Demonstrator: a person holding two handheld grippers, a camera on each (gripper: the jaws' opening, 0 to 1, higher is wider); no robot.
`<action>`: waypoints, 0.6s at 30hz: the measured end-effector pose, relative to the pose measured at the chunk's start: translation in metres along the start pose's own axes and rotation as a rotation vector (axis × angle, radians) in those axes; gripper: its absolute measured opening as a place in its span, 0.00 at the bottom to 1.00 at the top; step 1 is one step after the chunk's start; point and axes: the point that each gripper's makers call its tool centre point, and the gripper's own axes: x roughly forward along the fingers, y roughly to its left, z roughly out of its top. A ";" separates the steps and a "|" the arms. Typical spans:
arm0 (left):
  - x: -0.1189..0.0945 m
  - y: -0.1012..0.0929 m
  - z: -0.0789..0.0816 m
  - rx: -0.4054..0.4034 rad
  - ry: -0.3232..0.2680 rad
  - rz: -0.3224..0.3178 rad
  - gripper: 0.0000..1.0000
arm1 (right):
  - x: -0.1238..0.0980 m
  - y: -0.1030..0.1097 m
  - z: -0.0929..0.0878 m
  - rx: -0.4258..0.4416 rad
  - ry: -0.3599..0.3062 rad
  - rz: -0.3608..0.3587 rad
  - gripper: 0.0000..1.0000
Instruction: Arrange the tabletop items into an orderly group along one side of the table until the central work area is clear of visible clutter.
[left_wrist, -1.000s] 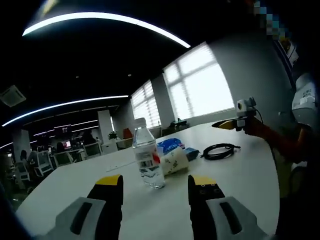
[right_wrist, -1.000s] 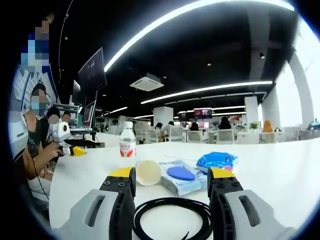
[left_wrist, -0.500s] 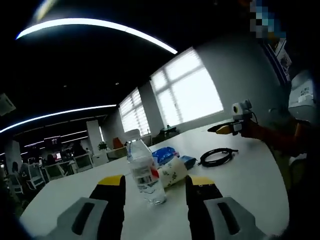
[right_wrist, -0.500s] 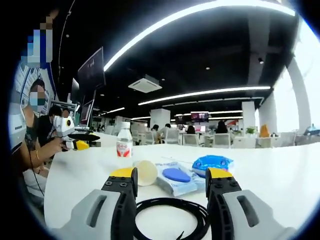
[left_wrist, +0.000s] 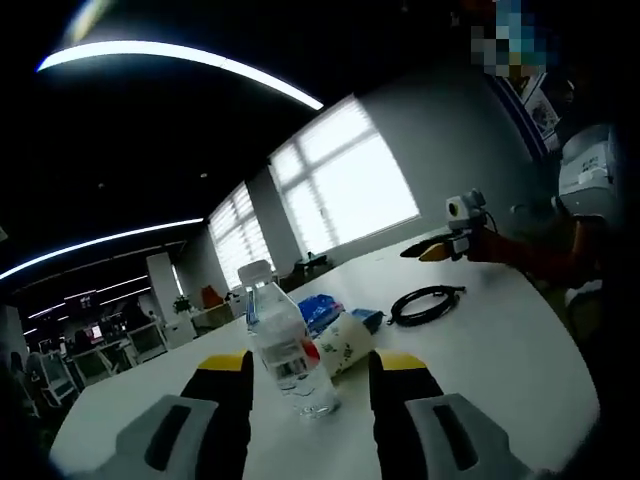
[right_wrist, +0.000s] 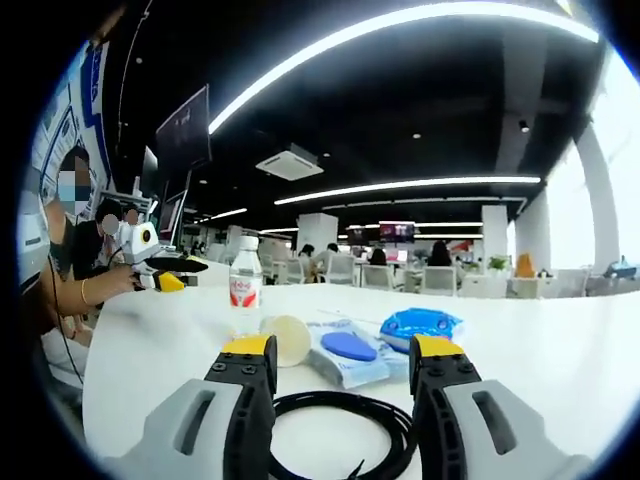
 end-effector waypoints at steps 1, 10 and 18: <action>0.001 0.000 0.001 -0.008 -0.008 -0.010 0.45 | 0.000 0.000 0.000 0.001 0.000 0.001 0.51; 0.015 0.011 0.002 -0.069 -0.083 -0.080 0.45 | -0.001 0.000 0.003 0.001 -0.012 0.002 0.51; 0.019 0.023 0.002 -0.154 -0.072 -0.116 0.45 | -0.001 0.000 0.001 -0.022 -0.002 -0.008 0.50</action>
